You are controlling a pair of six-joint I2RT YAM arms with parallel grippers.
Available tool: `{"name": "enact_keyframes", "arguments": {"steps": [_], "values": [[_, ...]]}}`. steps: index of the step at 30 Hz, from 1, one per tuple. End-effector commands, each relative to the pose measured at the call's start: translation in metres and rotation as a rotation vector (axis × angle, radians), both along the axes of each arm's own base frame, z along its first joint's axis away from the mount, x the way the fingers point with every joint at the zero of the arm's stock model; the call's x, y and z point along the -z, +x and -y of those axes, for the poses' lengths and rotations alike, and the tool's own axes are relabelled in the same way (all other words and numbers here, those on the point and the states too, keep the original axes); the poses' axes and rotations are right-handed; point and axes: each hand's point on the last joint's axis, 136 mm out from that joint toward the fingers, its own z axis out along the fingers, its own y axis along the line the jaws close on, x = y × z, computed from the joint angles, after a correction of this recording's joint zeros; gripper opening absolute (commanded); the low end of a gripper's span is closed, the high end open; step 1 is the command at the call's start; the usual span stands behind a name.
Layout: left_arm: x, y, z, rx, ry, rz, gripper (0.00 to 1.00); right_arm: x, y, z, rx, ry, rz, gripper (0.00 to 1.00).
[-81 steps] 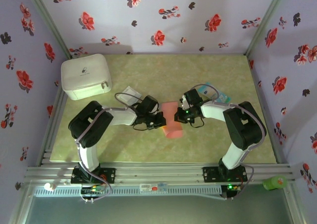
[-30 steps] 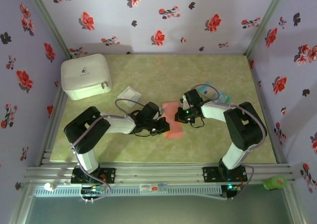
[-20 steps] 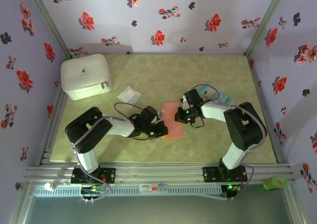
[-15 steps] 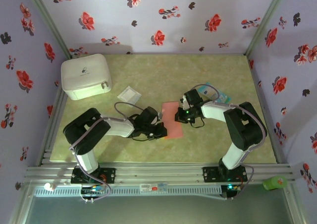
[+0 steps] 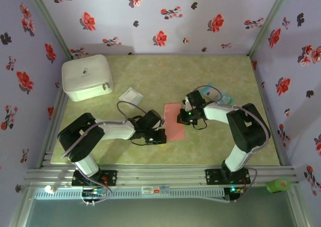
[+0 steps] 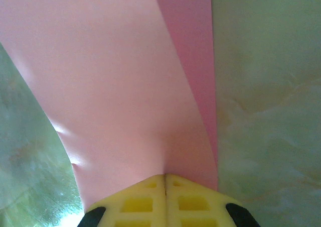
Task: Fold a paper plane with a square sheet of paper (pick it up from the middle)
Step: First fold the square sheet of paper in half at the center of the table.
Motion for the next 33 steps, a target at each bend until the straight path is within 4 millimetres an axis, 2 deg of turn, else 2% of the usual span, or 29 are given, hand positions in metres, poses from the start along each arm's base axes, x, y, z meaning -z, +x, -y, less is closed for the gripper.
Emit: {"name": "enact_keyframes", "arguments": {"steps": [1, 6, 10, 13, 23, 26, 33], "values": [[-0.037, 0.017, 0.004, -0.018, -0.078, 0.072, 0.04, 0.045, -0.036, 0.048, 0.049, -0.244, -0.142, 0.00], [-0.067, 0.068, 0.011, -0.095, -0.227, 0.109, 0.06, 0.046, -0.036, 0.048, 0.048, -0.244, -0.145, 0.00], [-0.067, 0.106, 0.014, -0.126, -0.235, 0.116, 0.06, 0.046, -0.036, 0.048, 0.048, -0.244, -0.146, 0.00], [-0.061, 0.123, 0.019, -0.130, -0.233, 0.107, 0.06, 0.045, -0.037, 0.048, 0.047, -0.242, -0.144, 0.00], [-0.031, 0.145, 0.031, -0.148, -0.250, 0.068, 0.06, 0.046, -0.037, 0.048, 0.046, -0.238, -0.147, 0.00], [-0.018, 0.149, 0.028, -0.166, -0.232, 0.046, 0.05, 0.046, -0.037, 0.047, 0.045, -0.238, -0.146, 0.00], [0.024, 0.139, 0.010, -0.191, -0.134, -0.029, 0.00, 0.046, -0.037, 0.047, 0.044, -0.237, -0.147, 0.00]]}}
